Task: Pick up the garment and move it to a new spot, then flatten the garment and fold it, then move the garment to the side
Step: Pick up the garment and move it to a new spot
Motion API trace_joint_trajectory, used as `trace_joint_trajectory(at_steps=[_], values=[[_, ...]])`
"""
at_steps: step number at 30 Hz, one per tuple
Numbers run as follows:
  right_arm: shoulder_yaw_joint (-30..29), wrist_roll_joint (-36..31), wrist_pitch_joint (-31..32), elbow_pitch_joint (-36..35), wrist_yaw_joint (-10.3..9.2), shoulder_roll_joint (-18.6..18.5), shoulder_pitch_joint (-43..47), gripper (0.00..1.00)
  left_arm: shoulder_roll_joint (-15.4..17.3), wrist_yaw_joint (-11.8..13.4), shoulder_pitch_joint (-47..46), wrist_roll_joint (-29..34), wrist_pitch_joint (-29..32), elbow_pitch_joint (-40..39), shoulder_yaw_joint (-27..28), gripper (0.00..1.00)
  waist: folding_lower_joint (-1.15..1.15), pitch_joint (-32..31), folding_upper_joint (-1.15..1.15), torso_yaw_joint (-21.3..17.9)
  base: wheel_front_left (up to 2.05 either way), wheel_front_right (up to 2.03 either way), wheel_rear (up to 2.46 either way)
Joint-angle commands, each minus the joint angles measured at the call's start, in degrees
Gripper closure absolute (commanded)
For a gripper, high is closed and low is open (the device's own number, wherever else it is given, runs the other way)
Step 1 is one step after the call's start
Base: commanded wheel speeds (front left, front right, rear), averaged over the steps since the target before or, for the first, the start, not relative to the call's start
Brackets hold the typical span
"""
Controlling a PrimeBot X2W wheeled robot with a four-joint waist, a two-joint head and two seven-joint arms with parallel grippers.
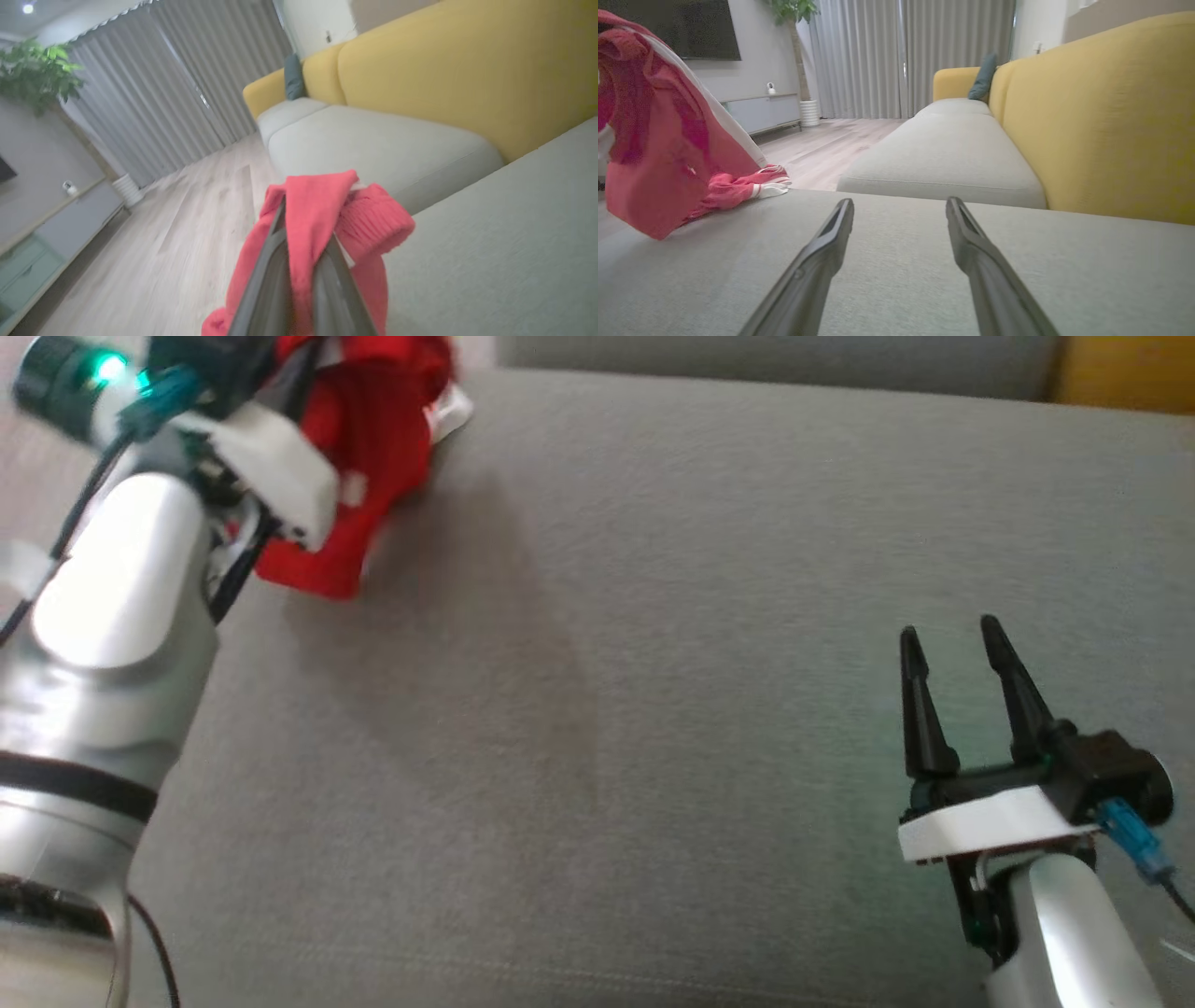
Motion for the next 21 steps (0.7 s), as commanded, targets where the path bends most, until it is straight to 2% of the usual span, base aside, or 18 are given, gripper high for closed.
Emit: trace_joint_trajectory(at_steps=[1,8,14,18,21], values=[[0.9,0.5,-0.6,-1.9,0.43,-0.2,-0.9,0.00,2.5,0.1,-4.3,0.0,0.1,-2.8,1.1,1.00,0.00,-2.3,0.00,-2.9,0.00,0.00,0.00],[-1.2,1.7,-0.6,-2.6,0.43,-0.2,0.2,0.00,0.4,0.1,-5.2,-2.2,1.8,-13.4,-4.1,1.00,0.00,-3.4,0.00,-8.7,0.00,0.00,0.00],[-4.5,1.5,-0.6,-3.5,0.43,-0.2,0.3,0.00,-2.2,0.1,-3.3,-8.0,4.5,-20.8,-6.4,1.00,0.00,-1.7,0.00,-12.8,0.00,0.00,0.00],[-5.2,1.8,-0.6,-3.8,0.43,-0.2,-0.1,0.00,-1.4,0.1,0.9,-12.0,6.3,-21.4,-9.4,1.00,0.00,0.3,0.00,-14.6,0.00,0.00,0.00],[-4.8,2.3,-0.6,-4.0,0.43,-0.2,-0.8,0.00,0.1,0.1,4.6,-14.4,6.7,-18.4,-12.2,1.00,0.00,2.2,0.00,-15.6,0.00,0.00,0.00]])
